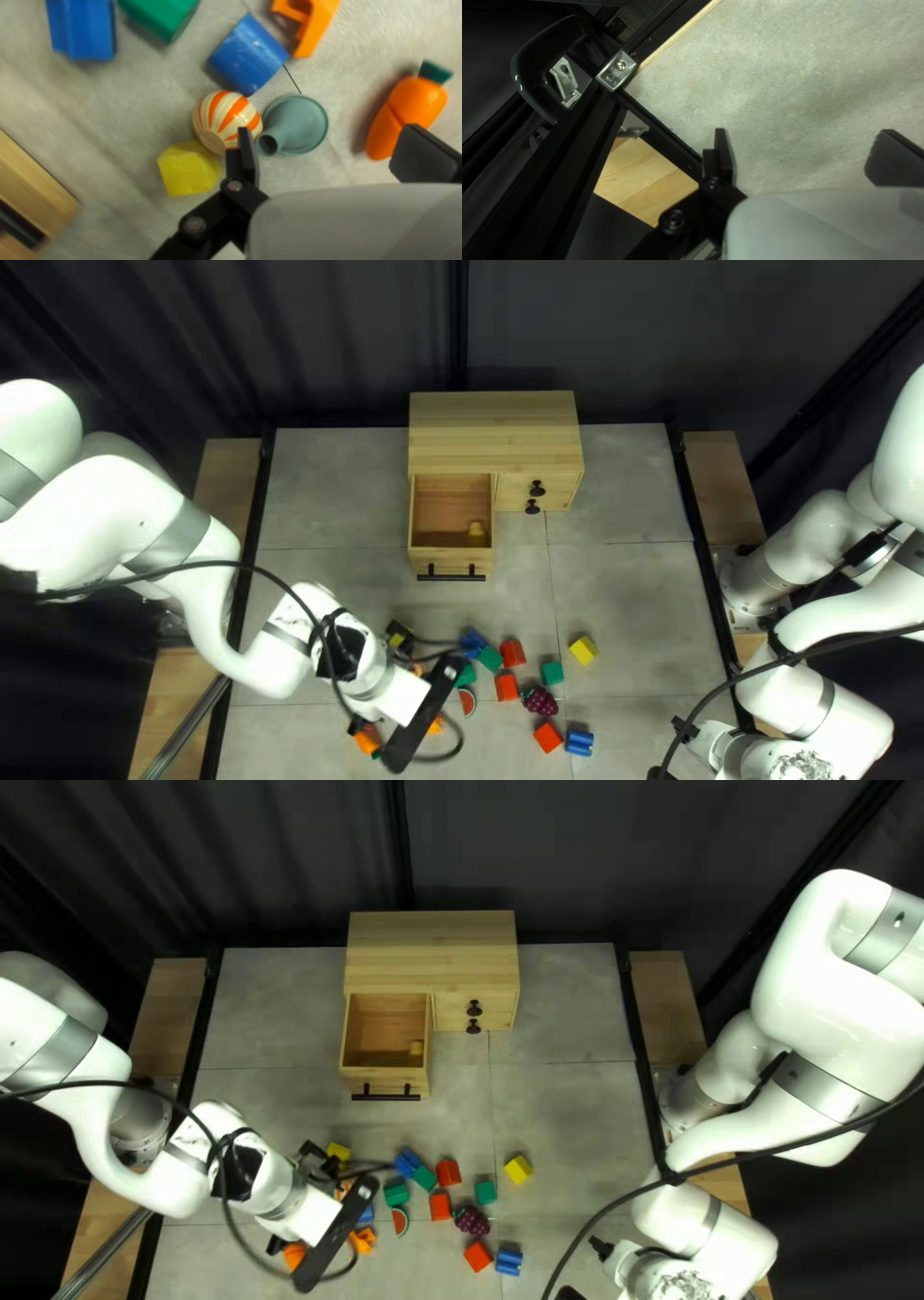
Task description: Open drawers and place objects into drawer and close
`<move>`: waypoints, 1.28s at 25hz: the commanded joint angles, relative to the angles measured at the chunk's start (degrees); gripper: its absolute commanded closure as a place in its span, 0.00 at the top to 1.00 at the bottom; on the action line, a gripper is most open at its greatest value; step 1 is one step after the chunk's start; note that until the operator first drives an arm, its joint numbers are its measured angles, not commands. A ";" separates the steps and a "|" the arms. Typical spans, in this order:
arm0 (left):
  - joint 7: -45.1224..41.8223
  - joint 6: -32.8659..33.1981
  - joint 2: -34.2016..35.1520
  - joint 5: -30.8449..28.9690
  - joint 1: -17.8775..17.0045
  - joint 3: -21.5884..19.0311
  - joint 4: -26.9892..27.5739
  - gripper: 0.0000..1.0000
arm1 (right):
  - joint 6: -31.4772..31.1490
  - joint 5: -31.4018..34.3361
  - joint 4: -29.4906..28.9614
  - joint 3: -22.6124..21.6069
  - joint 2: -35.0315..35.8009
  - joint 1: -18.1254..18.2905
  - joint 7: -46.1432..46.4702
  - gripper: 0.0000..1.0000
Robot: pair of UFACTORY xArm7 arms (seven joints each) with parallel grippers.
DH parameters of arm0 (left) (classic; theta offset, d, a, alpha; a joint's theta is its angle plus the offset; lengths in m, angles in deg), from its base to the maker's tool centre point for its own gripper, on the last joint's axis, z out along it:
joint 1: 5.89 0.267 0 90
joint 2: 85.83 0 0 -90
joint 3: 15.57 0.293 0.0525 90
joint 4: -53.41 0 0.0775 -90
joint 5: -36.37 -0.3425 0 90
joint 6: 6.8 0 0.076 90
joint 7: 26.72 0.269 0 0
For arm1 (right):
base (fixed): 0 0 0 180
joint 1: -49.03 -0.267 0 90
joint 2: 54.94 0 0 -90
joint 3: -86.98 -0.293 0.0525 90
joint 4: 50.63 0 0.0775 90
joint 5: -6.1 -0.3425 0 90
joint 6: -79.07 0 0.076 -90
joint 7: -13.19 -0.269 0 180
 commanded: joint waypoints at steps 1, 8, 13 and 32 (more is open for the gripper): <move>-13.78 -0.47 -0.91 0.45 -0.01 0.63 0.27 1.00 | 0.00 0.00 0.00 0.00 0.00 0.00 0.00 1.00; -32.50 -1.69 -0.29 -4.56 -0.36 0.85 -1.24 1.00 | 0.00 0.00 0.00 0.00 0.00 0.00 0.00 1.00; -41.74 -2.75 -2.51 -8.89 -1.19 1.06 0.59 1.00 | 0.00 0.00 0.00 0.00 0.00 0.00 0.00 1.00; -58.09 2.63 -1.41 -19.48 -2.68 1.67 -3.28 0.99 | 0.00 0.00 0.00 0.00 0.00 0.00 0.00 1.00</move>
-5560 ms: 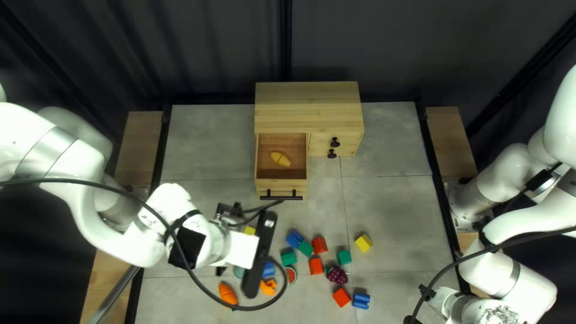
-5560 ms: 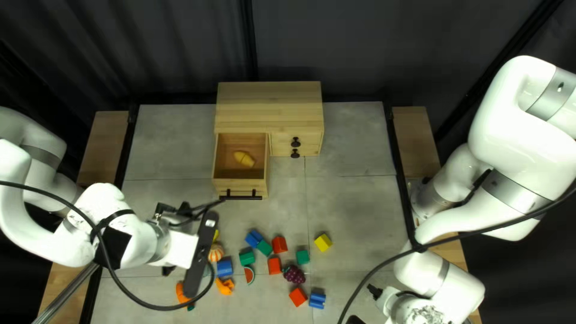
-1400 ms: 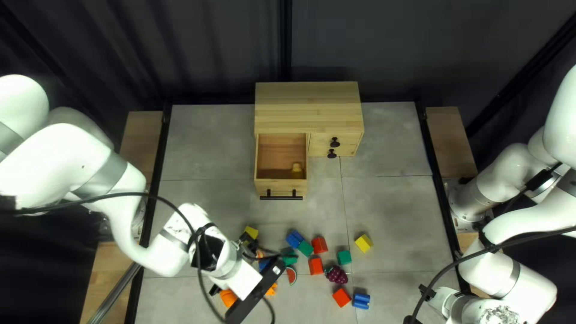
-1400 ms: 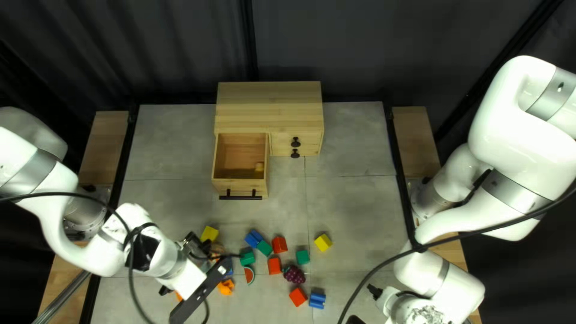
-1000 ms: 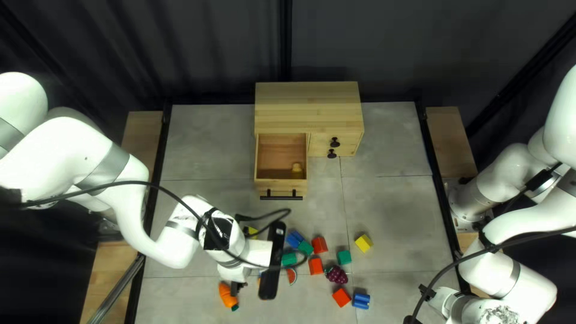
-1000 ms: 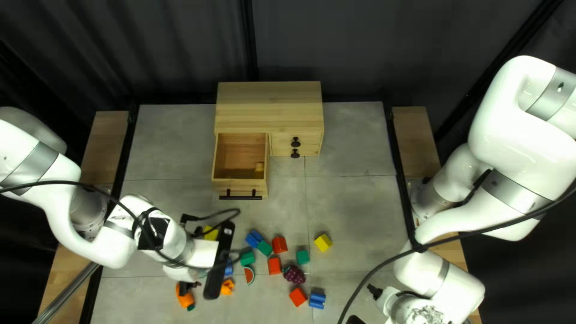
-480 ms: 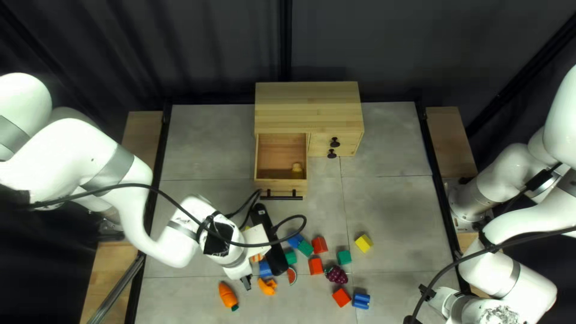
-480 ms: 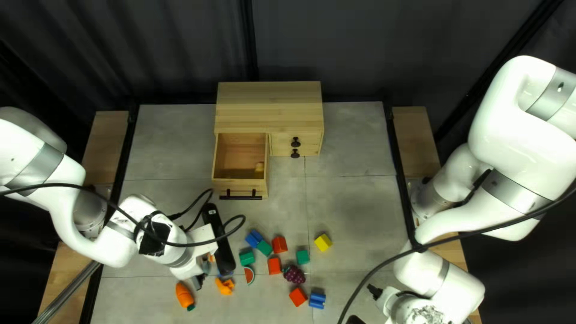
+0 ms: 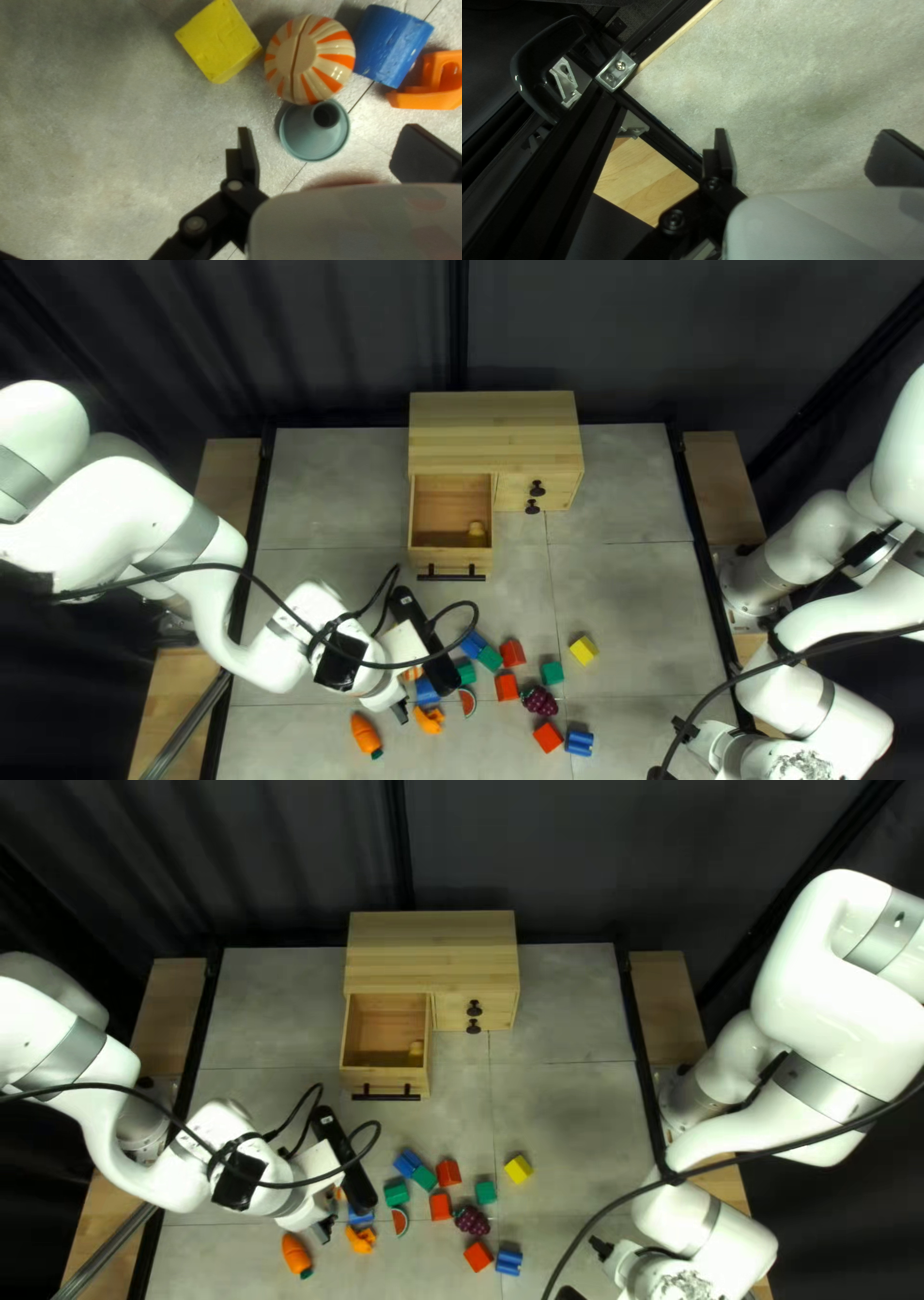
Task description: Open drawers and place objects into drawer and close
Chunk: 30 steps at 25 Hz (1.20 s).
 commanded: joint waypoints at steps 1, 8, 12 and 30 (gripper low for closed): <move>0.20 1.81 0.26 -0.41 0.22 0.22 -0.99 0.98 | 0.00 0.00 0.00 0.00 0.00 0.00 0.00 1.00; -0.41 2.71 -0.20 -1.65 0.32 0.50 -1.27 0.95 | 0.00 0.00 0.00 0.00 0.00 0.00 0.00 1.00; -0.61 3.43 -1.22 -2.28 0.41 0.69 -1.38 0.91 | 0.00 0.00 0.00 0.00 0.00 0.00 0.00 1.00; 2.65 3.10 1.68 -1.21 0.04 -0.42 -2.20 0.00 | 0.00 0.00 0.00 0.00 0.00 0.00 0.00 1.00</move>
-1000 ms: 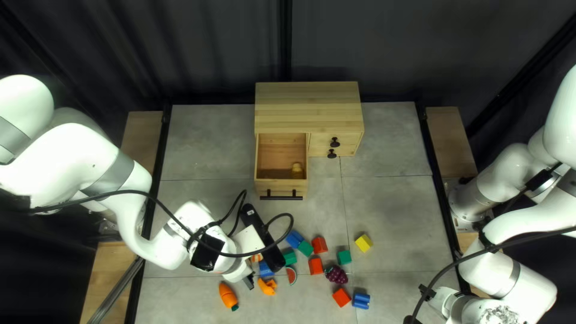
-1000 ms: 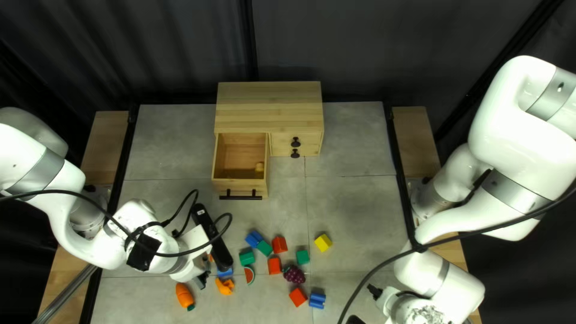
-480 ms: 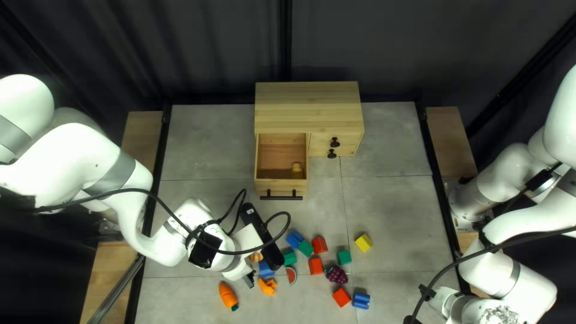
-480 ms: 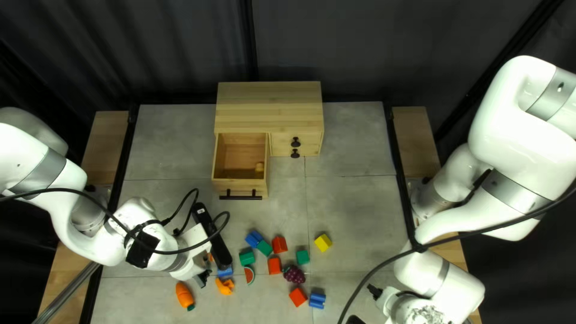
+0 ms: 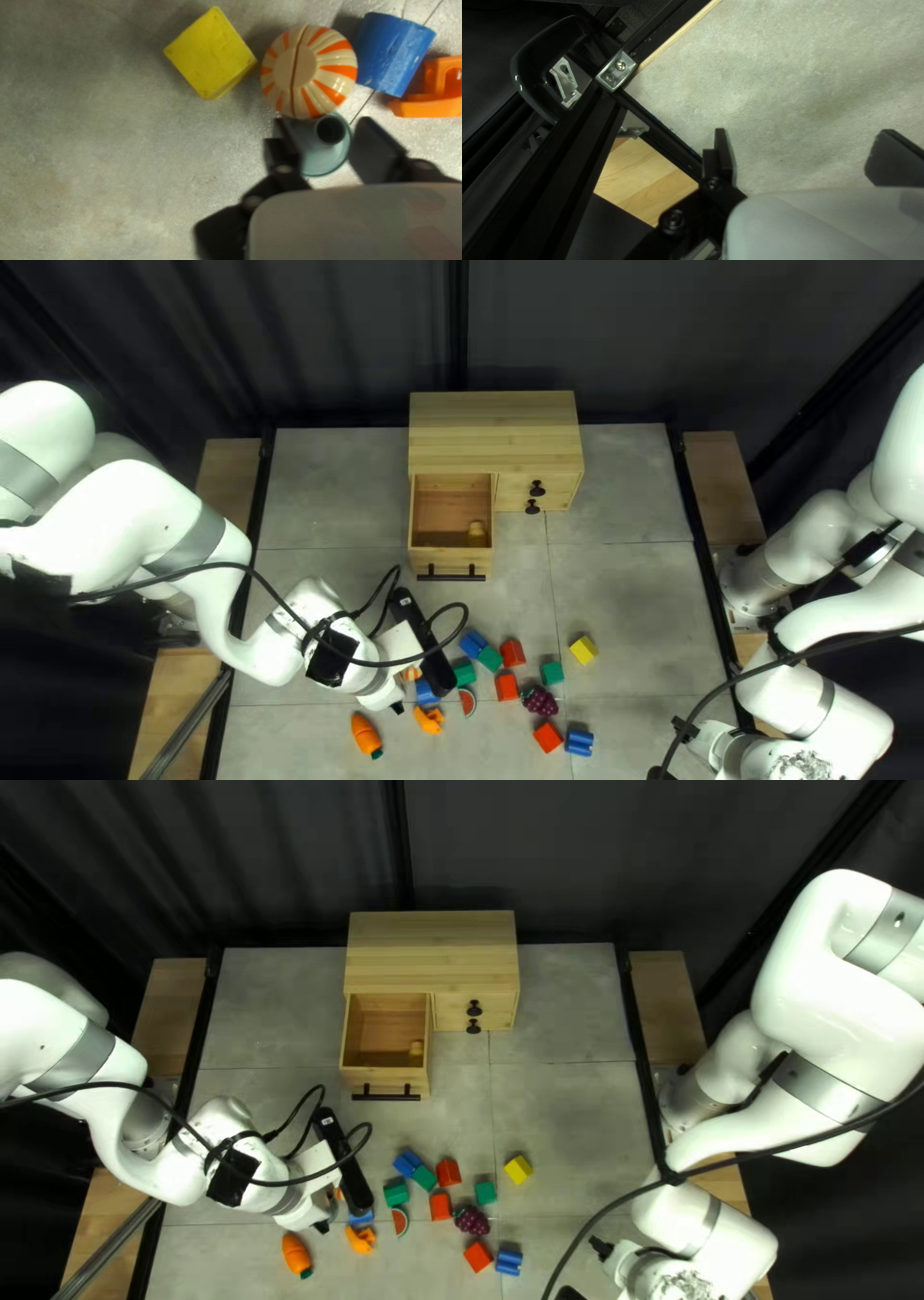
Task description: Open drawers and place objects into drawer and close
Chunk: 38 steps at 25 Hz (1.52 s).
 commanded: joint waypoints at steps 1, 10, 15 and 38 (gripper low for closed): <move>-0.66 -1.44 2.92 -0.48 -0.51 -0.51 -1.12 0.00 | 0.00 0.00 0.00 0.00 0.00 0.00 0.00 1.00; 6.07 -14.99 13.57 1.17 0.10 1.38 0.28 0.00 | 0.00 0.00 0.00 0.00 0.00 0.00 0.00 1.00; 13.04 -27.96 18.67 -1.44 3.07 4.53 7.45 0.00 | 0.00 0.00 0.00 0.00 0.00 0.00 0.00 1.00; 7.51 -27.85 12.64 -22.60 9.93 7.68 13.93 1.00 | 0.00 0.00 0.00 0.00 0.00 0.00 0.00 1.00</move>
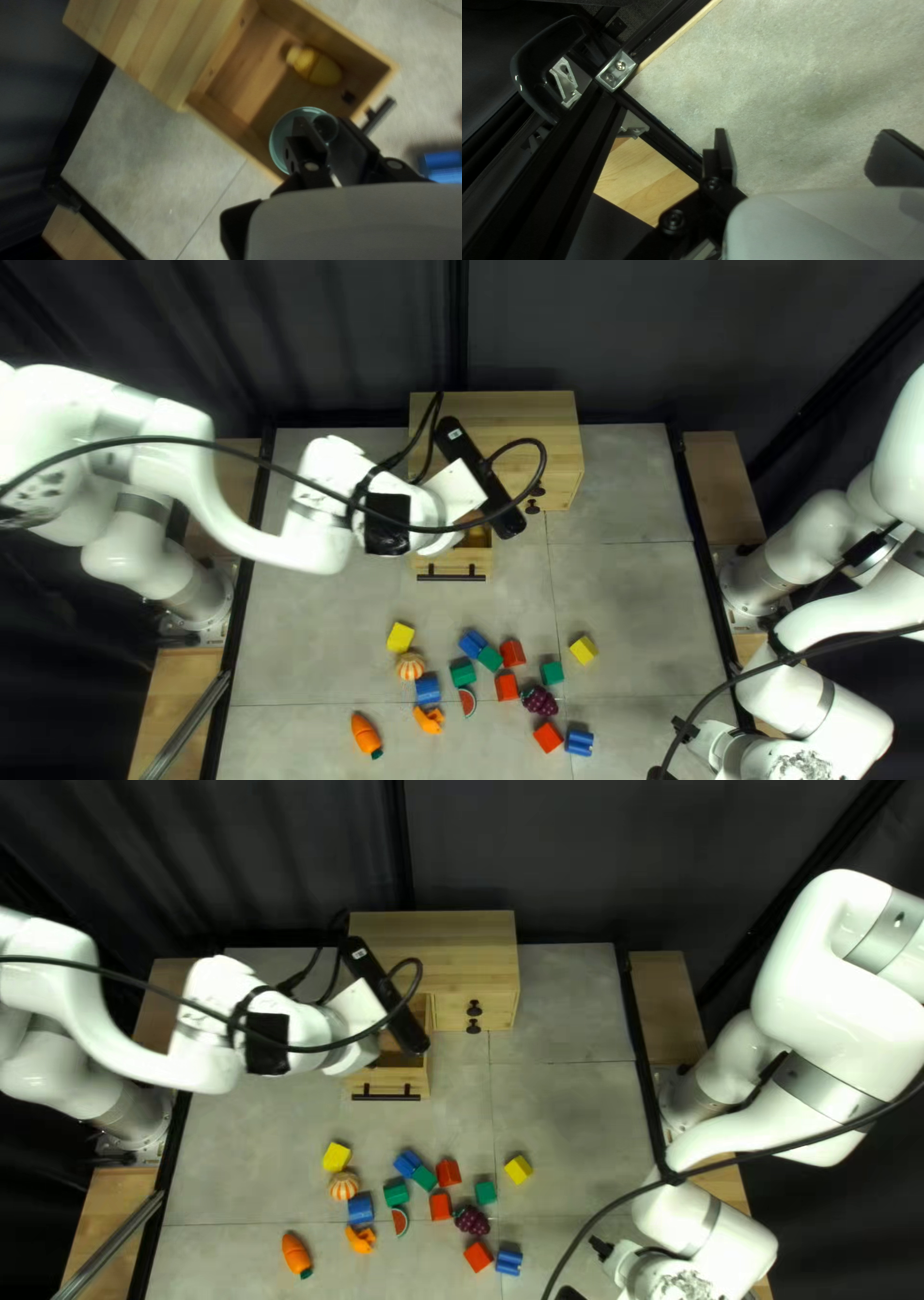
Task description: Open drawers and place objects into drawer and close
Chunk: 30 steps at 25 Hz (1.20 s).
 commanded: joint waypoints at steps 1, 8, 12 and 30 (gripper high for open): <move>0.26 -0.29 5.50 -1.43 -2.45 -2.51 -6.13 1.00 | 0.00 0.00 0.00 0.00 0.00 0.00 0.00 1.00; 16.97 -3.70 11.65 2.71 -14.11 -10.03 -14.84 1.00 | 0.00 0.00 0.00 0.00 0.00 0.00 0.00 1.00; 25.48 -3.85 9.68 5.30 -19.38 -13.02 -16.11 1.00 | 0.00 0.00 0.00 0.00 0.00 0.00 0.00 1.00; 72.61 11.95 -4.80 19.52 -17.80 -7.17 -10.78 1.00 | 0.00 0.00 0.00 0.00 0.00 0.00 0.00 1.00</move>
